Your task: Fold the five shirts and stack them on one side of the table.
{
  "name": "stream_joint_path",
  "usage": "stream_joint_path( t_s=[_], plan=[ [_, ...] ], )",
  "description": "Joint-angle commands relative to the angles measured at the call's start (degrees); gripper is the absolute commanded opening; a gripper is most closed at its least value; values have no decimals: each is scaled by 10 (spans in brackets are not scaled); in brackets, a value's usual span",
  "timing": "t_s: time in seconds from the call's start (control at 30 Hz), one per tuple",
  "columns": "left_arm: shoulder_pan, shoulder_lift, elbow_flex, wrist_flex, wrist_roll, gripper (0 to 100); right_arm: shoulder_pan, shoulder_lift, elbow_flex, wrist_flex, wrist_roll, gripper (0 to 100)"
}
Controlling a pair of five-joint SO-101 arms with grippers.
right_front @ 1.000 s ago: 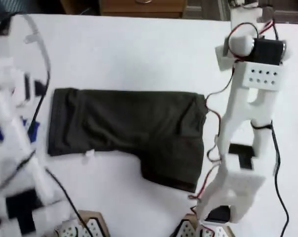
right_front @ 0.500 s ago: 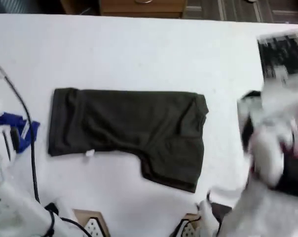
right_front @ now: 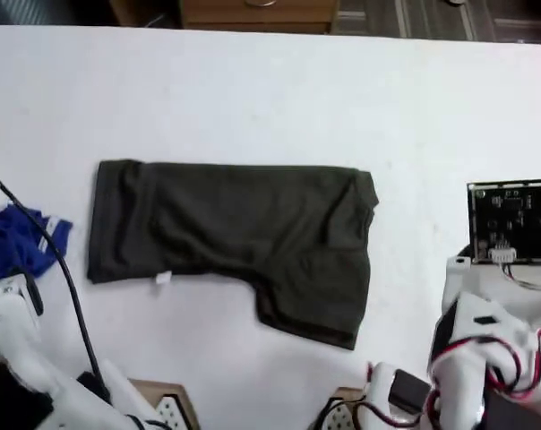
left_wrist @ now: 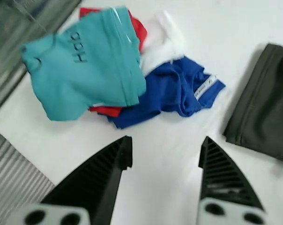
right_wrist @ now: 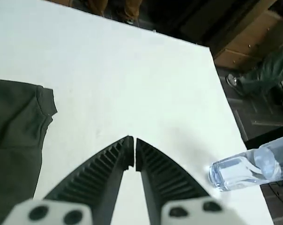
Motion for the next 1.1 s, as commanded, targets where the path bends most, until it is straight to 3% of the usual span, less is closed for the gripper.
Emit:
stream_joint_path(
  t_s=[0.0,0.17,0.43,0.57,0.73,0.93,1.07],
  plan=[
    [-4,-3,30,11,-4,245,11,1,37,-8,24,21],
    [20,-2,76,11,-4,245,12,1,111,0,35,21],
    [227,-2,160,8,-9,245,10,-3,214,7,35,21],
    [335,-2,154,5,-9,245,9,-4,219,-39,30,19],
    [394,16,183,-72,-10,245,8,18,235,-74,34,19],
    [398,211,189,-132,-9,245,-6,182,233,-120,32,19],
    [425,374,122,-92,-9,245,-50,279,212,-68,36,19]
  ],
)
